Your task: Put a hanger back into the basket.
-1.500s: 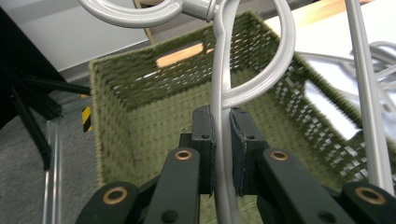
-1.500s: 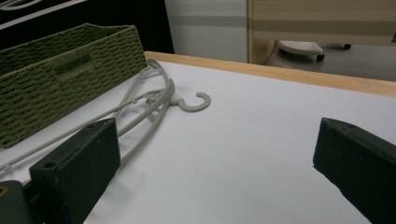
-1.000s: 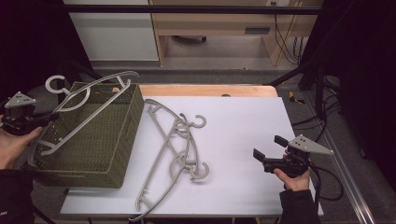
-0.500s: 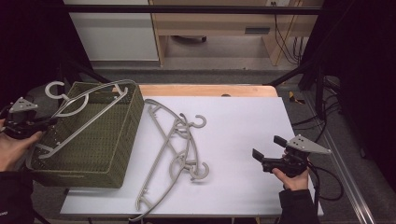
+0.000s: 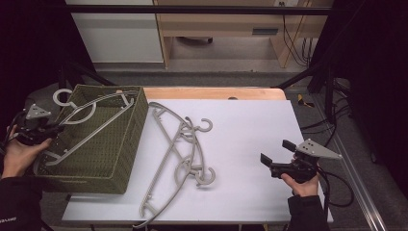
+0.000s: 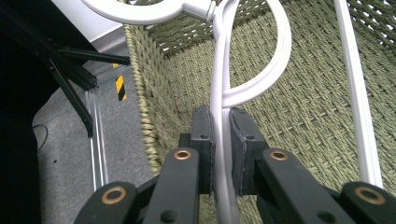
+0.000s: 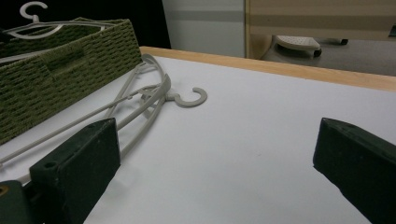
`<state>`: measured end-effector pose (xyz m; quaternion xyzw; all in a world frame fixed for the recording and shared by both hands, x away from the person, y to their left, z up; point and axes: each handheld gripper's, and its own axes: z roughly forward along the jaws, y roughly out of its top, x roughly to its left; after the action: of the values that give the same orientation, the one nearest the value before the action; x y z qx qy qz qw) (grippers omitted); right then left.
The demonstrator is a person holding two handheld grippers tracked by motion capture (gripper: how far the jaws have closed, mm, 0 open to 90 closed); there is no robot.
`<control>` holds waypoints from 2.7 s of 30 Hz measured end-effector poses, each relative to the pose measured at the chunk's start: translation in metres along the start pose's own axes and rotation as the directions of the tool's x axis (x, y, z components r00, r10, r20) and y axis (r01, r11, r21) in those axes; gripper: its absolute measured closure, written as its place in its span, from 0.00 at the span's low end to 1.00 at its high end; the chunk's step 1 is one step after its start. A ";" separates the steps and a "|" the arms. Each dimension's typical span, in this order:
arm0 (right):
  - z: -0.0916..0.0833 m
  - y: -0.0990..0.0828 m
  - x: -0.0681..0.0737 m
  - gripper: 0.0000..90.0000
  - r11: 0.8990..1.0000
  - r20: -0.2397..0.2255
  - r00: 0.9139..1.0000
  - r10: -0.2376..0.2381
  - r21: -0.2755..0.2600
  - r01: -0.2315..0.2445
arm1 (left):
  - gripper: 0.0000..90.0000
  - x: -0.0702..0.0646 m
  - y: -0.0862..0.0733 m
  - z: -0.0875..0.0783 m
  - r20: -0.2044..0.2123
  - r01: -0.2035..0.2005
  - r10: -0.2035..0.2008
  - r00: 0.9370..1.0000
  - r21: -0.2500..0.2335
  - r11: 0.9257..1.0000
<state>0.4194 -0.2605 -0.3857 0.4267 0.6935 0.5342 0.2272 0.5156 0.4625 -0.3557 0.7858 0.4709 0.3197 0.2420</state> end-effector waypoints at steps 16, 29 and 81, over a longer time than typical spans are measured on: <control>-0.001 0.000 0.000 0.01 1.000 -0.004 1.000 0.000 -0.006 0.000 | 0.86 -0.012 -0.006 0.024 0.037 0.018 -0.023 0.999 0.130 0.991; -0.003 0.001 0.000 0.01 1.000 -0.013 1.000 0.000 -0.014 0.000 | 0.45 -0.029 0.009 -0.029 0.151 0.136 -0.115 0.982 -0.136 0.981; -0.005 0.003 0.010 0.01 0.999 -0.043 0.999 -0.013 -0.032 0.012 | 0.09 -0.226 0.027 -0.043 0.454 0.103 0.070 0.888 -0.345 0.933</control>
<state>0.4112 -0.2542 -0.3799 0.4071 0.6924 0.5527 0.2221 0.4207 0.2513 -0.3705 0.7769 0.3406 0.2034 0.4890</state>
